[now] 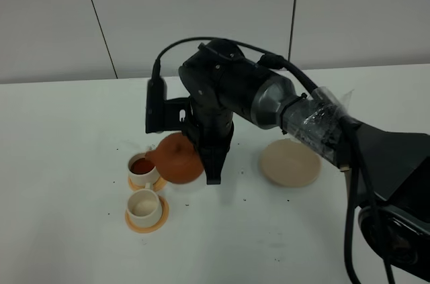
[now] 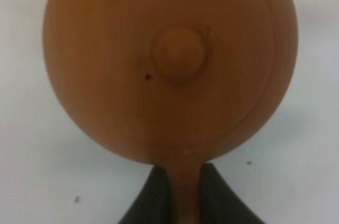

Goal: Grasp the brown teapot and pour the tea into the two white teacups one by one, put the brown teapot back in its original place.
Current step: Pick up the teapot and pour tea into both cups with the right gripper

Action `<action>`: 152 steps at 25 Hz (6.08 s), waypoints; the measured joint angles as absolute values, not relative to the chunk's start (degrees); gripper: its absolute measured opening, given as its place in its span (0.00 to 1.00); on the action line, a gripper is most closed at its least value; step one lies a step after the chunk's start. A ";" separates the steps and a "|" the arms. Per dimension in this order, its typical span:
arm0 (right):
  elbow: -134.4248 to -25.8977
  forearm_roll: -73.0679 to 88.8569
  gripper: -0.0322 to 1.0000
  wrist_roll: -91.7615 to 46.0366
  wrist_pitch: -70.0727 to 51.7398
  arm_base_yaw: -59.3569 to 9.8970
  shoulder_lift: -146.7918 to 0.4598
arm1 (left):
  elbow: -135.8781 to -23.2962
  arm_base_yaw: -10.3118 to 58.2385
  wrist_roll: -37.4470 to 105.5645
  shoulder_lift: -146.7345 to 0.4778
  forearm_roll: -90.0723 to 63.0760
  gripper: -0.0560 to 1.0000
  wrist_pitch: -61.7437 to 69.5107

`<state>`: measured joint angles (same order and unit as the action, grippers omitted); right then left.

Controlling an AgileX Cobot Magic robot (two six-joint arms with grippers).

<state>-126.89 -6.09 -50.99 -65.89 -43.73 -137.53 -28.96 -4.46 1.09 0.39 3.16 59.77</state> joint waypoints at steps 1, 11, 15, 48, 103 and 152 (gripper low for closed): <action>-126.89 -6.09 0.12 -51.06 -65.96 -43.73 -137.91 | -28.96 -4.46 1.09 0.39 3.16 0.41 59.77; -126.89 -6.26 0.12 -51.17 -65.91 -43.60 -138.33 | -28.96 -4.46 1.09 0.39 3.16 0.41 59.77; -126.89 -6.33 0.12 -51.17 -65.91 -43.30 -138.33 | -28.96 -4.46 1.09 0.39 3.16 0.41 59.77; -120.55 -9.05 0.12 -40.53 -70.11 -47.24 -131.13 | -28.96 -4.46 1.09 0.39 3.16 0.41 59.77; -109.27 -41.47 0.12 -34.80 -63.64 -59.56 -132.97 | -28.96 -4.46 1.15 0.39 3.16 0.41 59.77; -109.27 -54.91 0.12 -39.12 -65.27 -64.26 -133.83 | -28.96 -4.46 1.10 0.39 3.16 0.41 59.77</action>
